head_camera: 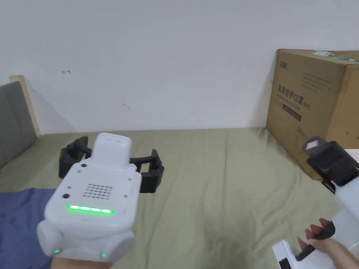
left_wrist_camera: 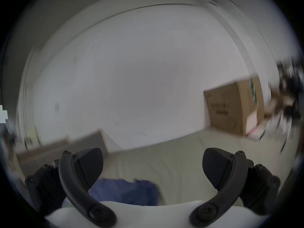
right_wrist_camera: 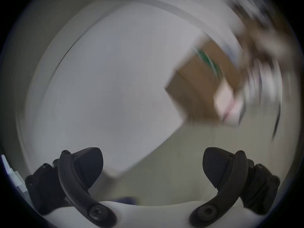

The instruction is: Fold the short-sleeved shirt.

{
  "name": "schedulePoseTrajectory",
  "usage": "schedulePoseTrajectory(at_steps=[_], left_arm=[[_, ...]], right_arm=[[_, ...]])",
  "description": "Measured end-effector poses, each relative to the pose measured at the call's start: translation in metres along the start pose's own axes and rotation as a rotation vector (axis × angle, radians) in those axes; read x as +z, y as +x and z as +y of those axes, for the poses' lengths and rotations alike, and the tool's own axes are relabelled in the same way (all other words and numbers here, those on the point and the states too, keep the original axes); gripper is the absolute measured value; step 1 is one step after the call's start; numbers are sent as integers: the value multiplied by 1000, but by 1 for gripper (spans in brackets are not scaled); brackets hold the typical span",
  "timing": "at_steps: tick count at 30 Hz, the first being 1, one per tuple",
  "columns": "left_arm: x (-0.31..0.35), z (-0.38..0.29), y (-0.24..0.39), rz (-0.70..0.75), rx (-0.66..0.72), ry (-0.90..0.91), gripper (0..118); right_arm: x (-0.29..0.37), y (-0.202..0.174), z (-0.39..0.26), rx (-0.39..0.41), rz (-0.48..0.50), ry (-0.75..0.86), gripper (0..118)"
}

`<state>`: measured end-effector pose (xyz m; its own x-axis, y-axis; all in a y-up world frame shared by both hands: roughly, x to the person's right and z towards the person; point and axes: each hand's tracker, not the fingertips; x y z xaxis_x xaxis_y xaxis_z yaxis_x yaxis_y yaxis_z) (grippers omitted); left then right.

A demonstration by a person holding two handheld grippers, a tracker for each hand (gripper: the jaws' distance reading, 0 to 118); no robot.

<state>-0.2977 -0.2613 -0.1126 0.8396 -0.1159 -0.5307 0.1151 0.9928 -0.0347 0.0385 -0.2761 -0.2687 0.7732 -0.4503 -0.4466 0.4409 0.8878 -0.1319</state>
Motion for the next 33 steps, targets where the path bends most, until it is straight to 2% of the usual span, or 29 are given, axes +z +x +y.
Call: schedulePoseTrajectory(at_steps=[1,3,4,5,7,10,13,16,20,22,24,27,33], left_arm=[[-1,-2,-5,7,47,10,118],[4,-7,-5,7,53,50,118],[6,-8,-5,11,59,52,118],[6,-10,-5,19,61,51,118],[12,-16,-1,60,56,55,118],[19,-19,0,94,29,85,118],[23,-19,3,97,15,106,118],[25,-18,1,88,13,110,118],[23,-19,-4,48,112,72,118],[23,-18,-7,30,157,57,116],[20,-16,-9,-69,199,22,112],[18,-16,-4,-71,157,-1,110],[21,-18,2,-111,153,11,110]], right_arm=[[4,-19,-3,253,-67,57,118],[2,-41,-16,624,-135,121,118],[1,-40,-23,651,-77,84,118],[2,-47,-28,690,-65,74,118],[3,-47,-37,682,8,44,118],[6,-51,-43,562,77,-9,118],[8,-48,-43,517,47,-36,118],[7,-44,-45,482,72,-34,118],[6,-41,-42,447,46,-43,118],[7,-36,-38,404,71,-50,118],[9,-35,-34,368,82,-47,118],[7,-37,-31,368,40,-42,118],[6,-34,-28,358,34,-61,118]])
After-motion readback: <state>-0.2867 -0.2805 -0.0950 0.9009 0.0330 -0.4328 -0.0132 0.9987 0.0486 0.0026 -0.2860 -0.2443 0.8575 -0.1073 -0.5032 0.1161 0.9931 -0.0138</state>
